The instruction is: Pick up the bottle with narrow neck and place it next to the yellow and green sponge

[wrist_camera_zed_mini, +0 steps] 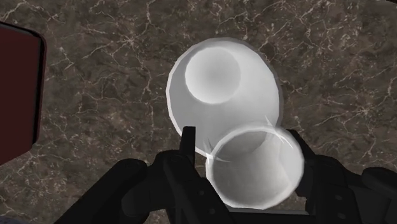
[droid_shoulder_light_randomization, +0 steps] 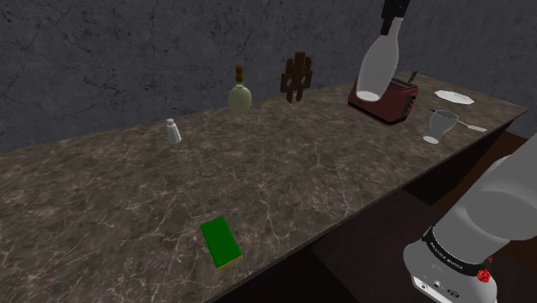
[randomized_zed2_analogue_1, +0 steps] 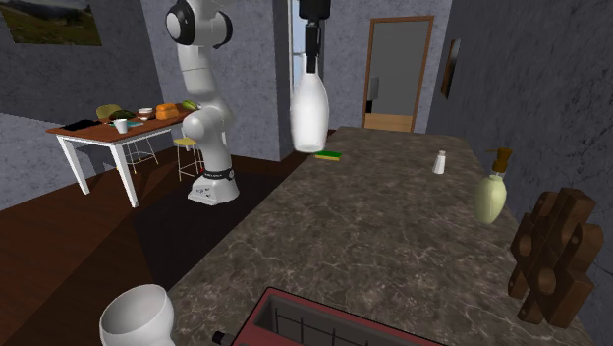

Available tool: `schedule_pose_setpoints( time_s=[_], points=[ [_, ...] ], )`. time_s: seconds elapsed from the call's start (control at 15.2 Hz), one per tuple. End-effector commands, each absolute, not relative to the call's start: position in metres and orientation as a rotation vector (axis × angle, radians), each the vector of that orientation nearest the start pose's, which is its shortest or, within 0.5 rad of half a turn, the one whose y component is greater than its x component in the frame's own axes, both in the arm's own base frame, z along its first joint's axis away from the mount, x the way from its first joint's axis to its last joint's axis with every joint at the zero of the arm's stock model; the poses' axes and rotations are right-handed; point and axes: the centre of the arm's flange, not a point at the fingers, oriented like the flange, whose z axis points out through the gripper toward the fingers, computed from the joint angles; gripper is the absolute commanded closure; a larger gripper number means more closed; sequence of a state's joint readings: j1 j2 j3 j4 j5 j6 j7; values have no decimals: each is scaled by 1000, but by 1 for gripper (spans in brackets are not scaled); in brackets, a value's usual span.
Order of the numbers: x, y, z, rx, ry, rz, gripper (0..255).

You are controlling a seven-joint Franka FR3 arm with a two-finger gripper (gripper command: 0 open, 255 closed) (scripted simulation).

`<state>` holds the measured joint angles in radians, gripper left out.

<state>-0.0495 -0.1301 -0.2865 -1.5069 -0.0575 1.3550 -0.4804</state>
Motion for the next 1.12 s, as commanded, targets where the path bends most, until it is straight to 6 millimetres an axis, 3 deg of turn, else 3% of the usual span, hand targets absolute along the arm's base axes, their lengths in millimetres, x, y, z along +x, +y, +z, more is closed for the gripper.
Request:
schedule_pose_setpoints(
  time_s=[0.0,1.06],
  points=[
    [461,-153,694,-3142,-211,51,255],
    [498,43,625,-3142,-211,51,255]
  ],
)
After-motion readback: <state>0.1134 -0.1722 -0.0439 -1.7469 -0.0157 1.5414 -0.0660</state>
